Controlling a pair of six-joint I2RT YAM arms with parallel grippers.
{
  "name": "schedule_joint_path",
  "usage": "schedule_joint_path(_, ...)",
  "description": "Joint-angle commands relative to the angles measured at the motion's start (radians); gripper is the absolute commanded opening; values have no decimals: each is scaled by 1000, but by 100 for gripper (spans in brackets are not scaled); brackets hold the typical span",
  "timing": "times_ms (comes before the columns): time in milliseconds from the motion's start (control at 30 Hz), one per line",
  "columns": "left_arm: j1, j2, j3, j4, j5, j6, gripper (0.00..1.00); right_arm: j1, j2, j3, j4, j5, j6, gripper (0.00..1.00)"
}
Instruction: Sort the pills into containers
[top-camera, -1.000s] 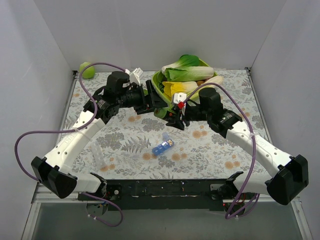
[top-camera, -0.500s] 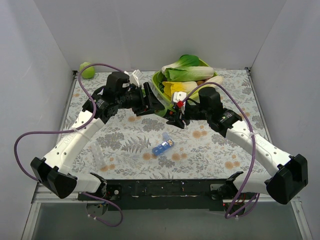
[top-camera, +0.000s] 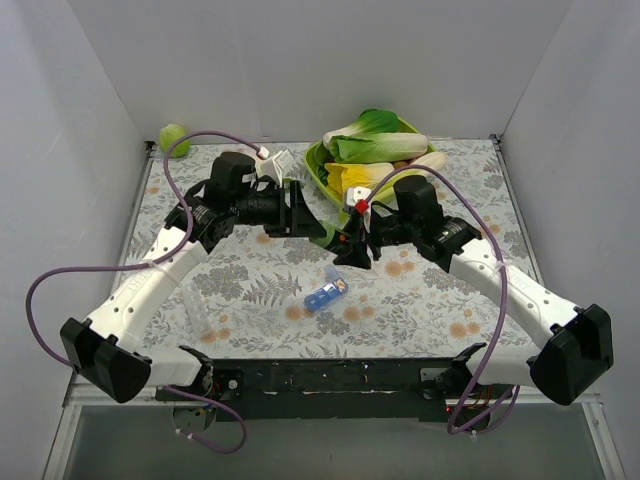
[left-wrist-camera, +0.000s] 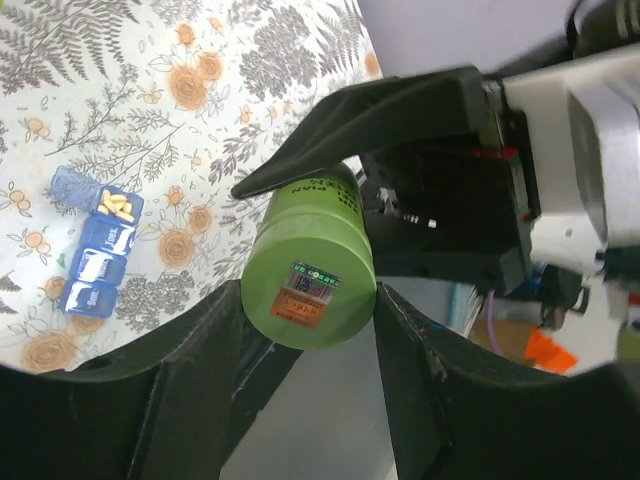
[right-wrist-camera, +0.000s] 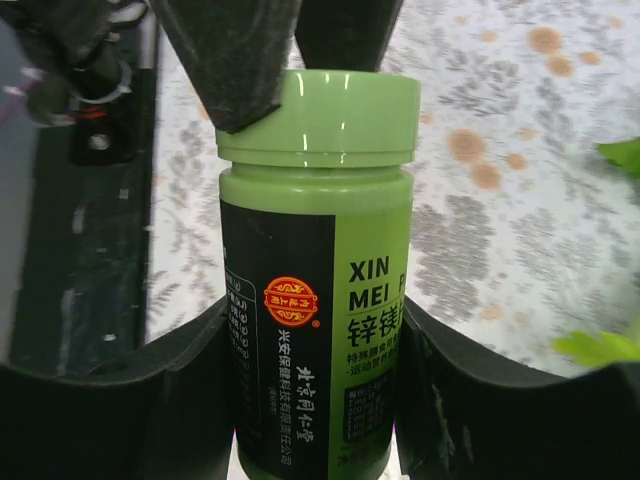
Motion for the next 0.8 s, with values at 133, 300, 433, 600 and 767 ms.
schedule_joint_path(133,-19,-164,-100,30,216,422,25,8,31,3,327,-534,452,1)
schedule_joint_path(300,-19,-187,-57,4,63,476,41,7,63,-80,653,-587,794,1)
schedule_joint_path(433,-19,-267,-65,123,-89,349,98,1,71,-76,638,-570,771,1)
schedule_joint_path(600,-18,-370,-119,190,-185,162,98,-1,69,-10,402,-513,572,1)
schedule_joint_path(767,-15,-361,-90,67,-356,-125,98,1,57,84,106,-346,168,1)
